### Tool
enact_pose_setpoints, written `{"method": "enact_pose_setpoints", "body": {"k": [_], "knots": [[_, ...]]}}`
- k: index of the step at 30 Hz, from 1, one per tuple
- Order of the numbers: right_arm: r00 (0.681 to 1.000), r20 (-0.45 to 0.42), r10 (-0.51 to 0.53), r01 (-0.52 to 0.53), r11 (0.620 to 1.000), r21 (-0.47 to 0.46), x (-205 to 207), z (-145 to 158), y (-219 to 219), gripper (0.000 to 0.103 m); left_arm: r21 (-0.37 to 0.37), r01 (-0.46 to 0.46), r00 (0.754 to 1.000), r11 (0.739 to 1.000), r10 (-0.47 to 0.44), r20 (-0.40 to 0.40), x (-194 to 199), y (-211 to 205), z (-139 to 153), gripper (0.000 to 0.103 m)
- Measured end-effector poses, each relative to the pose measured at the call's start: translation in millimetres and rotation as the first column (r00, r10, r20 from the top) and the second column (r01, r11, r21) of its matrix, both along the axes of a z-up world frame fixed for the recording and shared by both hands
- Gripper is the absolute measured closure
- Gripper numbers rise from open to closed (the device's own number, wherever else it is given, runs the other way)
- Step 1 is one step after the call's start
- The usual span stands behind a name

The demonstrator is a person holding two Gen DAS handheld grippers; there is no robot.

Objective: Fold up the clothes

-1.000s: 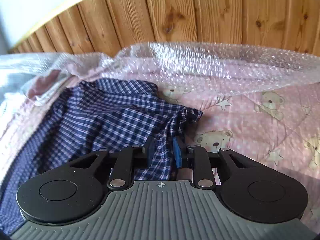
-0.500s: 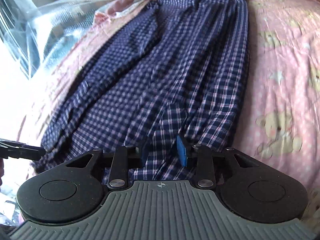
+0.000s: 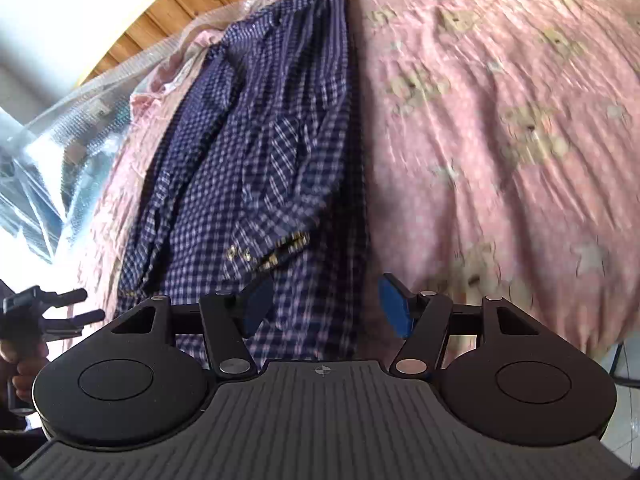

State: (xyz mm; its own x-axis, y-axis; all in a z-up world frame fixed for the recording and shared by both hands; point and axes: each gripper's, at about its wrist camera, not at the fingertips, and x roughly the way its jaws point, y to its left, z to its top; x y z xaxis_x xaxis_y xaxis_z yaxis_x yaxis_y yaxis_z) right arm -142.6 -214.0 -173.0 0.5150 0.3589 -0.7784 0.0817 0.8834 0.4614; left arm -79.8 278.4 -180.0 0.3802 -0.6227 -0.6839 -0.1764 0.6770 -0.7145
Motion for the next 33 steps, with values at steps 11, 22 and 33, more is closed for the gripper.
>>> {"method": "enact_pose_setpoints", "body": {"k": [11,22,33], "knots": [[0.998,-0.015,-0.069,0.070,0.990,0.125,-11,-19,17,0.095,-0.050,0.085,0.996,0.995,-0.085,-0.011,11,-40,-16,0.092],[0.999,0.004,0.049,-0.049,0.993,0.111,50,46,5,0.102,-0.219,0.044,0.998,0.975,-0.032,0.058,77,-46,37,0.100],[0.975,-0.025,-0.221,0.218,0.927,0.305,319,31,-62,0.086,-0.125,-0.227,0.973,0.966,0.230,0.014,299,-57,17,0.088]]}}
